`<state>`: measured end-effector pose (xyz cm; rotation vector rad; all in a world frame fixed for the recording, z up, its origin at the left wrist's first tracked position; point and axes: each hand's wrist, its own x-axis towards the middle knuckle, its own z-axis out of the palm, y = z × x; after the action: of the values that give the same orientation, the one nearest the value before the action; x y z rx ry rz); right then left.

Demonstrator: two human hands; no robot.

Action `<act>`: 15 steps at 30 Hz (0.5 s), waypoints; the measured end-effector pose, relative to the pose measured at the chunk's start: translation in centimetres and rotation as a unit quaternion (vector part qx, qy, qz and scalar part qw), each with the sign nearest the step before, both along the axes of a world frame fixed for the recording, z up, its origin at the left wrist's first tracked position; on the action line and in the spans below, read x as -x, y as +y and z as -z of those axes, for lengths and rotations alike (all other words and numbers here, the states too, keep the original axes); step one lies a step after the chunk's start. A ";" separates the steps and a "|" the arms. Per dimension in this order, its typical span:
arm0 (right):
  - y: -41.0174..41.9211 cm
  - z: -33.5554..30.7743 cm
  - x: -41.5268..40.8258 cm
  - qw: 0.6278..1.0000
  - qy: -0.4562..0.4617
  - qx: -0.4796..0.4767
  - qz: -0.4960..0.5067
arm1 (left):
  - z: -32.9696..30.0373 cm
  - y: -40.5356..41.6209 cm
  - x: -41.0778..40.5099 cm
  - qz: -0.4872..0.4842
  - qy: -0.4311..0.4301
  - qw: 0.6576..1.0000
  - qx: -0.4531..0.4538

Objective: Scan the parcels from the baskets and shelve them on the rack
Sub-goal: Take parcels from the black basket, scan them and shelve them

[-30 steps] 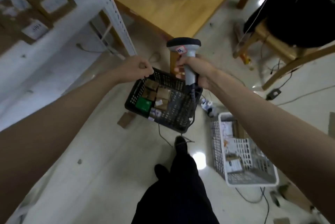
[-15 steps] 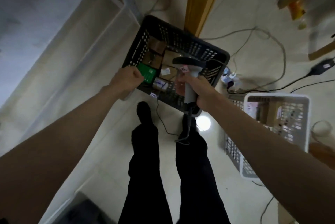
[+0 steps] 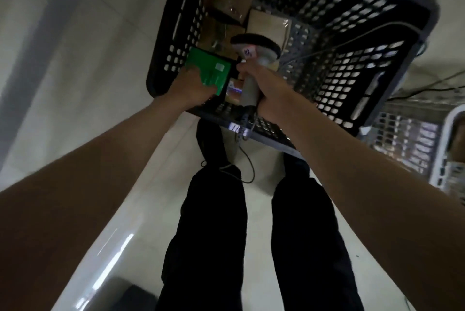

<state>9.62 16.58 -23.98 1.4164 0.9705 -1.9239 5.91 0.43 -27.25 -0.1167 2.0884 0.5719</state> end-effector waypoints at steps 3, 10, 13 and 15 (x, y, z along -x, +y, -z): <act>-1.4 4.0 0.7 1.000 -0.011 0.015 0.006 | 3.8 -0.6 2.1 -0.026 -0.013 0.999 -0.017; -4.2 9.2 1.1 0.996 0.018 0.064 0.061 | 9.4 -0.9 3.7 -0.116 -0.037 0.993 -0.003; -4.7 9.9 1.7 0.994 0.020 0.071 0.078 | 9.9 -0.8 3.9 -0.150 -0.054 0.987 0.007; -4.6 9.6 1.9 0.993 0.032 0.077 0.082 | 9.7 -0.9 3.7 -0.190 -0.077 0.979 0.017</act>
<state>7.74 11.96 -33.63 1.3905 0.7350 -2.1254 2.17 -0.44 -36.95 -0.5722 1.9340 0.7286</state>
